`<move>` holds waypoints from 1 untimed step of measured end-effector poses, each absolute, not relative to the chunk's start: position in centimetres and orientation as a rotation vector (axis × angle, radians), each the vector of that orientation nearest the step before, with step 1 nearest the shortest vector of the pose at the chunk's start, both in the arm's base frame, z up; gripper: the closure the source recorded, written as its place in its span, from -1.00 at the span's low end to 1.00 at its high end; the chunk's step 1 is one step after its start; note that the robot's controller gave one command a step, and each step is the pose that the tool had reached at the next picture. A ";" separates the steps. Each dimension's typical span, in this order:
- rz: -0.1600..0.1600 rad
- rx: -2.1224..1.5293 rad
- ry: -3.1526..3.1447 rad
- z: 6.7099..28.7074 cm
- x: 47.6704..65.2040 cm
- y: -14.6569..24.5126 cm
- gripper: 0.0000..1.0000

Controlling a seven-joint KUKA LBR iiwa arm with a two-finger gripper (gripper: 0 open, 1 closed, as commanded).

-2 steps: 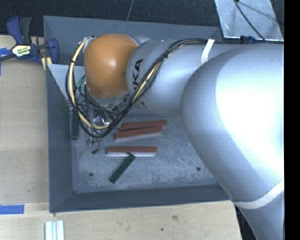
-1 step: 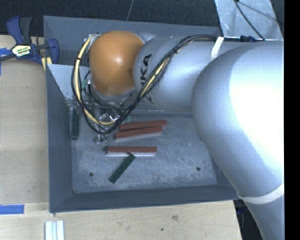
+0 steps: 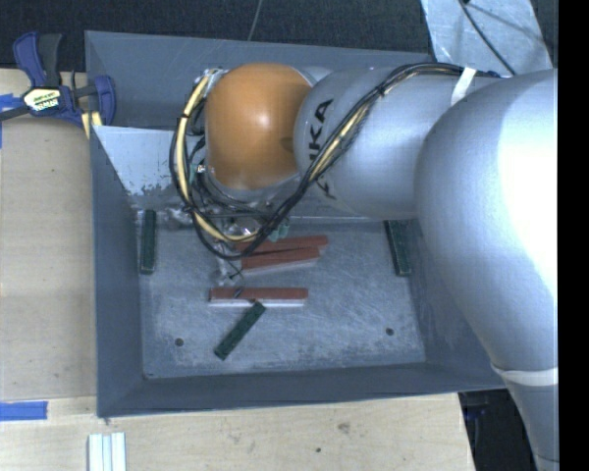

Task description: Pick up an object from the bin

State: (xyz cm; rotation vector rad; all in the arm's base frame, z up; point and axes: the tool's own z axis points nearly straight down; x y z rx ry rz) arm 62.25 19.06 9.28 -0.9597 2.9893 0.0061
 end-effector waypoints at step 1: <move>0.000 -1.257 2.877 10.3 62.3 11.9 -1.00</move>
Offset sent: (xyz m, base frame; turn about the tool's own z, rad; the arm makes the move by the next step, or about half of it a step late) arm -0.0385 -0.0800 -0.0117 -0.3039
